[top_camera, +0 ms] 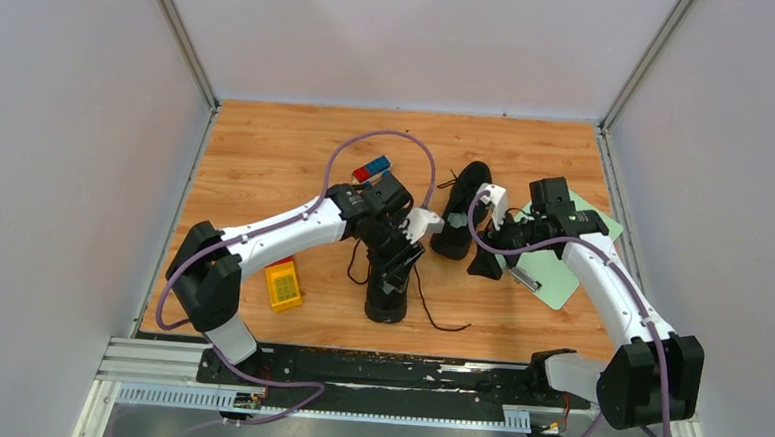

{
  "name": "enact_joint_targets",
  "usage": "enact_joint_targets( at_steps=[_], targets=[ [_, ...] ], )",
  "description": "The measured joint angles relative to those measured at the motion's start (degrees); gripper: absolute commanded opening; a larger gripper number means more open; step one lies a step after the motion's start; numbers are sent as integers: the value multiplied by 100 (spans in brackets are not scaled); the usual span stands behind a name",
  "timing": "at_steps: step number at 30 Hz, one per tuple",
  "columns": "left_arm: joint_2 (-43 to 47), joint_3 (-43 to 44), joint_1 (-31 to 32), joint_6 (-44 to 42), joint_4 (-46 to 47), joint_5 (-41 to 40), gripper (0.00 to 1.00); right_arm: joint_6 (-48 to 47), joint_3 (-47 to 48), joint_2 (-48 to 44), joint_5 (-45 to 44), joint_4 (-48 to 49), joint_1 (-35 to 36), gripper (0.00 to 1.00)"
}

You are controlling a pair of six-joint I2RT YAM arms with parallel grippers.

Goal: Tie the shoes
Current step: Place the shoe at the center of the board.

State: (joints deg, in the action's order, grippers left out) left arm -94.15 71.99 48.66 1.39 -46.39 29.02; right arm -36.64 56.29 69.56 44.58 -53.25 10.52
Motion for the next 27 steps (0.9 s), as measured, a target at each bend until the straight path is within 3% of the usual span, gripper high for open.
enact_joint_targets(
  at_steps=[6, 13, 21, 27],
  targets=[
    [485, 907, -466, -573, 96, -846, 62, 4, -227, 42, -938, 348, 232, 68],
    [1506, 315, -1908, -44, 649, -1727, 59, -144, -151, -63, -1690, 262, 234, 72],
    [496, -846, -1939, 765, 708, -2059, 54, 210, 866, -63, -1790, -120, 199, 72],
    [-111, -920, -1939, 1051, 828, -1967, 48, 271, 1005, -59, -1746, -223, 166, 72]
  ],
)
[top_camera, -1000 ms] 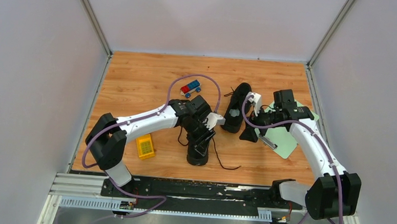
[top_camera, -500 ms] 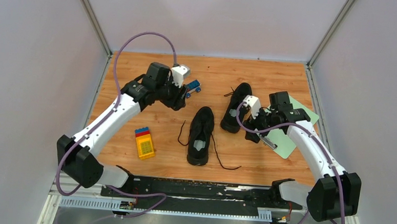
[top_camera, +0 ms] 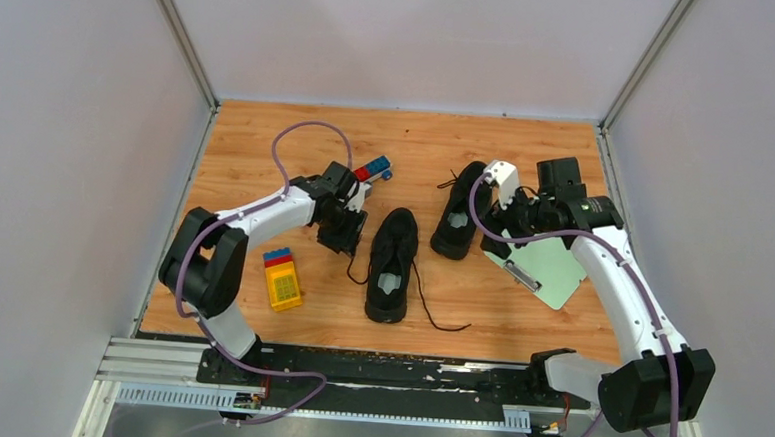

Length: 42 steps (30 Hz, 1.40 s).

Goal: Tie the shoes
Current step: Place the shoe at the center of the board, then wrap the shoelace around the shoelace.

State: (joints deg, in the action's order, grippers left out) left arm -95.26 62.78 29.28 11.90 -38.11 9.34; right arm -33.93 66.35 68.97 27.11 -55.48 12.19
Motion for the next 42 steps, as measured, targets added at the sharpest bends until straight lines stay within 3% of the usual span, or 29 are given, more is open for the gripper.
enact_joint_targets(
  at_steps=[3, 10, 14, 15, 23, 27, 30, 35, 38, 42],
  targets=[
    [-175, -20, 0, 103, 114, 103, 40, 22, -55, 2, 9, -7, -2, 72],
    [-560, -90, -4, 214, 295, 343, 33, 44, -186, 2, 76, -37, -26, 72],
    [-629, -85, -4, 216, 378, 411, 2, 85, -186, 39, 210, 2, -26, 72],
    [-656, -81, -4, 214, 404, 424, 0, 101, -186, 68, 249, 15, -26, 72],
    [-605, -55, 11, -210, 404, 498, 0, 385, -79, 614, 704, 341, -26, 72],
    [17, -39, 9, -745, 247, 728, 0, 680, 627, 1102, 918, 358, -26, 72],
    [1165, -2, -11, -1099, 291, 1252, 0, 986, 1480, 1320, 1084, 468, -26, 72],
    [2632, 61, -7, -1172, 820, 2396, 0, 1797, 2605, 1333, 1582, 741, 55, 81],
    [2914, 57, 0, -957, 1207, 2940, 0, 2286, 2833, 1346, 1921, 929, 216, 86],
    [2830, 57, 0, -632, 1543, 3338, 0, 2940, 2839, 1611, 2527, 942, 402, 83]
  ],
)
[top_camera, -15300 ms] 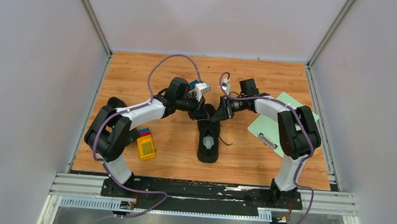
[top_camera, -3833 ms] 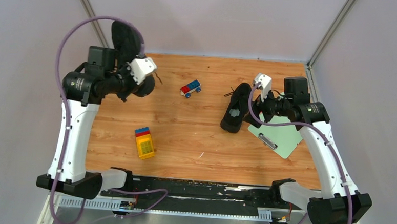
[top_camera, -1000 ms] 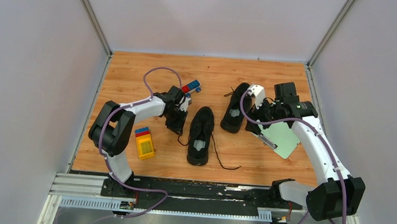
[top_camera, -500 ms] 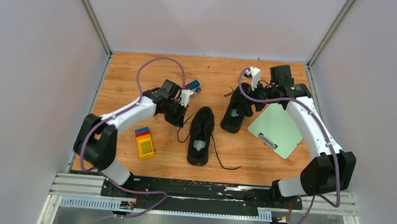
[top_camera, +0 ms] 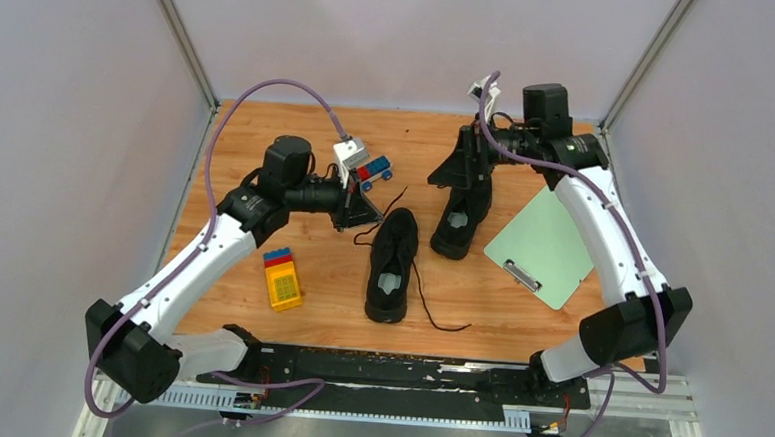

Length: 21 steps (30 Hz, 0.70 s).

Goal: Tie the shoes
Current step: Wrap the shoelace around the shoelace.

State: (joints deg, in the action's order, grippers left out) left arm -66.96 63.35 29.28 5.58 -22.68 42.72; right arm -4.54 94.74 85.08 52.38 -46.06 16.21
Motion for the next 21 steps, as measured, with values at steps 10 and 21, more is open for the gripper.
enact_joint_targets(
  at_steps=[10, 21],
  targets=[
    [-402, -66, 0, 857, 887, 507, 0, 1093, -203, 581, 758, 66, 142, 69],
    [-723, -68, 0, 1281, 1394, 675, 0, 1189, -201, 671, 793, 291, 647, 25]
  ],
)
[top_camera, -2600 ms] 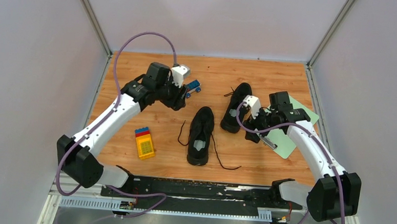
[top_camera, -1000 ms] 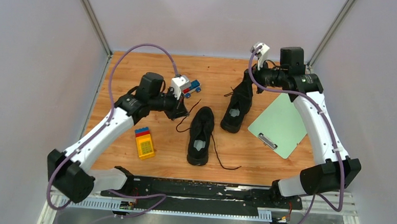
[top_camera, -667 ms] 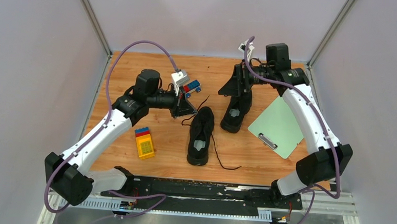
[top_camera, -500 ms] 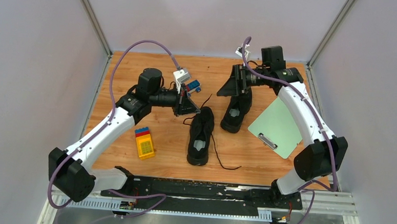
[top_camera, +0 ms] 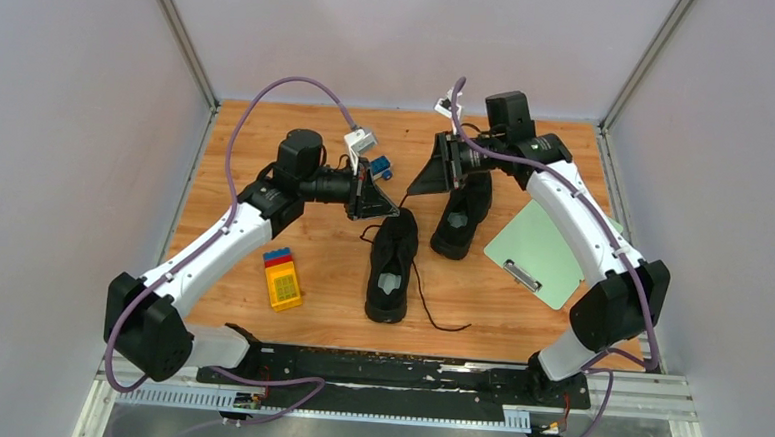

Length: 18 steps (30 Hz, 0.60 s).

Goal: Tie the shoes
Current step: Wrap the shoelace around the shoelace.

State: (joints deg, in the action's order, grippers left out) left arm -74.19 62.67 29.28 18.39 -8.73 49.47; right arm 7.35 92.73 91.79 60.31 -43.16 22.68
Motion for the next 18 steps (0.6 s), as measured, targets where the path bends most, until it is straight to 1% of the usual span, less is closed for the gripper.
enact_joint_targets(
  at_steps=[1, 3, 4, 5, 6, 7, 8, 9, 11, 13, 16, 18],
  targets=[
    [-9, 0, 0, 31, 20, 0, 0, 11, 2, 26, -24, 17, 0, 18],
    [-9, 0, 0, 68, 66, 0, 0, 0, 11, 66, -59, 48, 0, 2],
    [-9, 0, 0, 81, 87, 2, 0, -20, 20, 74, -85, 63, 0, 0],
    [-9, 0, 0, 85, 101, 2, 2, -42, 31, 81, -107, 68, 0, 0],
    [-9, 0, 0, 85, 101, 2, 8, -46, 37, 81, -136, 68, -4, 0],
    [-9, 0, 0, 85, 101, 2, 28, -63, 55, 81, -155, 63, -4, 0],
    [-9, 0, 0, 74, 101, 2, 37, -96, 83, 81, -177, 66, -4, 0],
    [-9, 2, 0, 15, 92, 0, 52, -131, 116, 81, -195, 61, -4, 0],
    [-9, 46, 0, -179, -55, -11, 65, -219, 219, 81, -238, 57, -4, 0],
    [-9, 166, 0, -562, -356, -22, 66, -339, 361, 79, -280, 61, 2, 0],
    [-15, 483, 0, -1416, -833, -55, 65, -645, 527, 55, -339, 50, 74, 0],
    [-52, 839, 0, -2133, -1224, -101, 66, -839, 573, 24, -387, 9, 173, 0]
  ],
)
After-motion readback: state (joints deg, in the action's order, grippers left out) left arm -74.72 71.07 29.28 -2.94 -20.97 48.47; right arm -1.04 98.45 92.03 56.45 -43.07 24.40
